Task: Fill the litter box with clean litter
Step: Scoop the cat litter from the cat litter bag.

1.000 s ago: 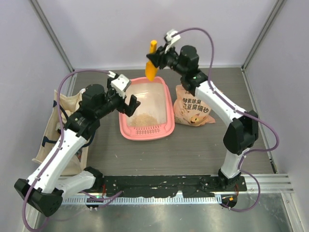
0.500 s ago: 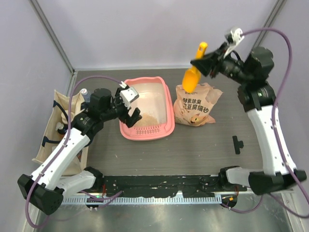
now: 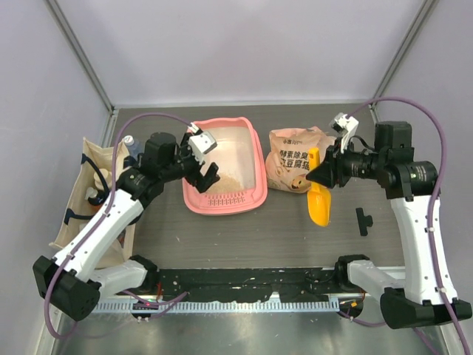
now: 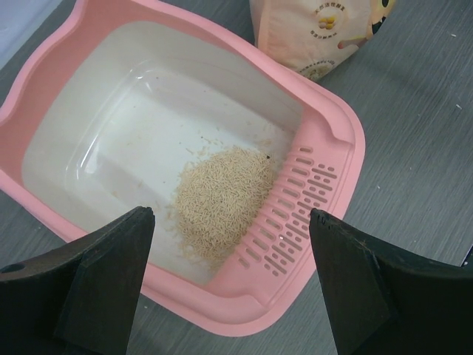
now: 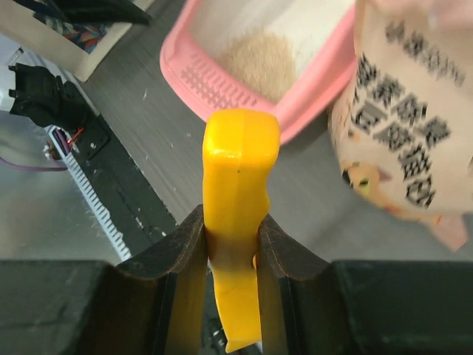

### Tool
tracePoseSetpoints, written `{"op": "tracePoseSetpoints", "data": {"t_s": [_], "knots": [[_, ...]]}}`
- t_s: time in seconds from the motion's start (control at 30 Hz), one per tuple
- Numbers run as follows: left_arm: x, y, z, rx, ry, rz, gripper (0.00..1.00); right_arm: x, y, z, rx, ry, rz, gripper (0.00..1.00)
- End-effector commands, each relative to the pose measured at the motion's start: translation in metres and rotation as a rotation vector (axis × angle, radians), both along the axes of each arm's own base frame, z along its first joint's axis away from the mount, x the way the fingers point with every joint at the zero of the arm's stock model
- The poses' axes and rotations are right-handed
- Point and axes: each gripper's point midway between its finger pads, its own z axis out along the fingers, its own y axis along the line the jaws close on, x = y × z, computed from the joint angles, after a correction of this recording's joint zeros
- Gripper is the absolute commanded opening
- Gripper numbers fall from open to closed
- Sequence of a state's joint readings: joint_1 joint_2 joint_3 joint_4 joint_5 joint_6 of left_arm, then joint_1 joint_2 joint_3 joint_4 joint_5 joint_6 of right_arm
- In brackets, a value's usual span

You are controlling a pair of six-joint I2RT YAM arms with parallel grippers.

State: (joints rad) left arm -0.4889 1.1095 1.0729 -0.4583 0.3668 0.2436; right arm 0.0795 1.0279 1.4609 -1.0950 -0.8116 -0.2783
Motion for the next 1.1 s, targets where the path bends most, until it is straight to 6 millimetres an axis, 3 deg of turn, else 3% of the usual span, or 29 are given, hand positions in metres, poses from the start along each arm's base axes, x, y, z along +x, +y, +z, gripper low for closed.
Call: {"op": "tracePoseSetpoints", "data": {"t_s": [0.0, 0.07, 0.2, 0.27, 0.33, 0.4, 0.53, 0.63, 0.77, 0.8, 0.83, 0.87, 0.93, 0.97, 1.0, 1.07], "knots": [[0.013, -0.007, 0.024, -0.055, -0.071, 0.003, 0.89, -0.004, -0.015, -0.038, 0.065, 0.204, -0.107, 0.01], [0.014, -0.007, 0.025, -0.057, -0.073, 0.005, 0.89, 0.014, -0.031, -0.046, 0.099, 0.225, -0.208, 0.01], [0.012, -0.005, 0.023, -0.05, -0.074, 0.014, 0.89, 0.03, -0.063, -0.085, 0.143, 0.352, -0.35, 0.01], [0.011, -0.002, 0.02, -0.043, -0.069, 0.019, 0.89, 0.053, -0.082, -0.079, 0.18, 0.302, -0.441, 0.01], [0.01, -0.001, 0.018, -0.036, -0.066, 0.02, 0.89, 0.08, -0.093, -0.048, 0.254, 0.269, -0.555, 0.01], [0.009, 0.0, 0.015, -0.025, -0.059, 0.019, 0.89, 0.114, -0.102, 0.005, 0.314, 0.143, -0.572, 0.01], [0.011, -0.003, 0.012, -0.023, -0.047, 0.008, 0.9, 0.151, -0.115, 0.082, 0.426, -0.075, -0.625, 0.01], [0.018, -0.009, 0.017, -0.047, -0.043, 0.012, 0.89, 0.169, -0.13, 0.104, 0.44, -0.225, -0.707, 0.01], [0.026, -0.034, 0.033, -0.114, -0.034, -0.063, 0.89, 0.203, -0.142, 0.089, 0.341, -0.314, -0.78, 0.01], [0.027, -0.043, 0.049, -0.139, -0.051, -0.096, 0.89, 0.209, -0.145, 0.084, 0.329, -0.317, -0.789, 0.01], [0.03, -0.05, 0.052, -0.145, -0.046, -0.111, 0.89, 0.22, -0.146, 0.079, 0.32, -0.326, -0.799, 0.01], [0.035, -0.064, 0.045, -0.138, -0.021, -0.139, 0.89, 0.224, -0.148, 0.075, 0.308, -0.33, -0.809, 0.01], [0.042, -0.087, 0.065, -0.158, -0.059, -0.185, 0.89, 0.235, -0.147, 0.071, 0.279, -0.363, -0.819, 0.01], [0.052, -0.099, 0.054, -0.145, -0.039, -0.197, 0.88, 0.238, -0.148, 0.069, 0.262, -0.368, -0.827, 0.01], [0.058, -0.11, 0.071, -0.164, -0.077, -0.213, 0.88, 0.24, -0.147, 0.066, 0.24, -0.371, -0.823, 0.01], [0.065, -0.135, 0.081, -0.181, -0.118, -0.235, 0.89, 0.242, -0.145, 0.064, 0.226, -0.359, -0.823, 0.01]]}}
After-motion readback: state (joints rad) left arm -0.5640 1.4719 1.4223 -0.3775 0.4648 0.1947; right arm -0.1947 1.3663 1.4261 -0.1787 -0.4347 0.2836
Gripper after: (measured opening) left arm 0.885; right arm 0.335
